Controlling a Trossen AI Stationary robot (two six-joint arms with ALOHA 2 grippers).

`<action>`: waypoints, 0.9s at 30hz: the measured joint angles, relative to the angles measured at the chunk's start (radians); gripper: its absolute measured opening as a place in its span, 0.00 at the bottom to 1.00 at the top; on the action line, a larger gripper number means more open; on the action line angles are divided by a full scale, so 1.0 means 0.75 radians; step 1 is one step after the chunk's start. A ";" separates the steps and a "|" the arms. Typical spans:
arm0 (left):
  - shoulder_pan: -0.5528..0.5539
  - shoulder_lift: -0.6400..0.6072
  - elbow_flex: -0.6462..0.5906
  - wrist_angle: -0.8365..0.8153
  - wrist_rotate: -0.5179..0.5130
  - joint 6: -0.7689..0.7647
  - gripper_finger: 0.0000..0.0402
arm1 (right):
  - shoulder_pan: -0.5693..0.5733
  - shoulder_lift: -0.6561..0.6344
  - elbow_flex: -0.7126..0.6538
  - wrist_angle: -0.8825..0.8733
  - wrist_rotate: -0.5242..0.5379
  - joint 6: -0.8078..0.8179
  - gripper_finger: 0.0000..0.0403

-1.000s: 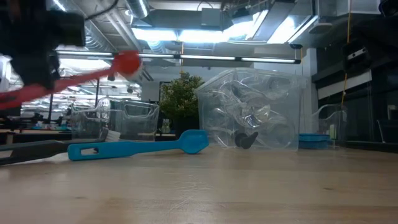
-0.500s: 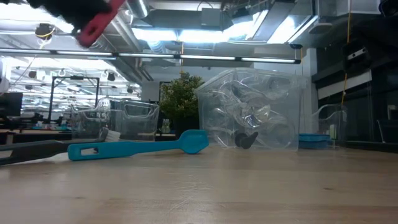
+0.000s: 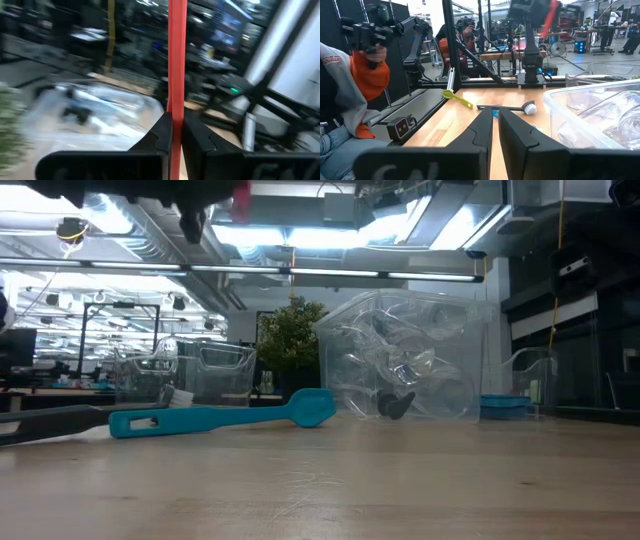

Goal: Pick & Place Kitchen Sink Supplies
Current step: Put the red dish brush into the left transparent bin

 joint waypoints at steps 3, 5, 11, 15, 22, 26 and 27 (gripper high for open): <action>0.092 0.001 0.000 0.042 -0.034 -0.012 0.04 | 0.000 0.000 0.000 0.000 0.000 0.000 0.08; 0.139 0.001 0.000 0.078 -0.059 -0.017 0.04 | 0.000 0.000 0.000 0.000 0.000 0.000 0.08; 0.232 0.001 0.000 0.177 -0.078 -0.010 0.04 | 0.000 0.000 0.000 0.000 0.001 0.000 0.08; 0.262 0.009 0.000 0.240 -0.136 -0.021 0.04 | 0.000 0.000 0.000 0.000 0.000 0.000 0.08; 0.276 0.151 -0.123 0.664 -0.223 -0.150 0.04 | 0.000 0.000 0.000 0.000 0.000 0.000 0.08; 0.355 0.253 -0.230 0.948 -0.234 -0.249 0.04 | 0.000 0.000 0.000 0.000 0.001 0.000 0.08; 0.379 0.273 -0.248 0.992 -0.231 -0.284 0.04 | 0.000 0.000 0.000 0.000 0.000 0.000 0.08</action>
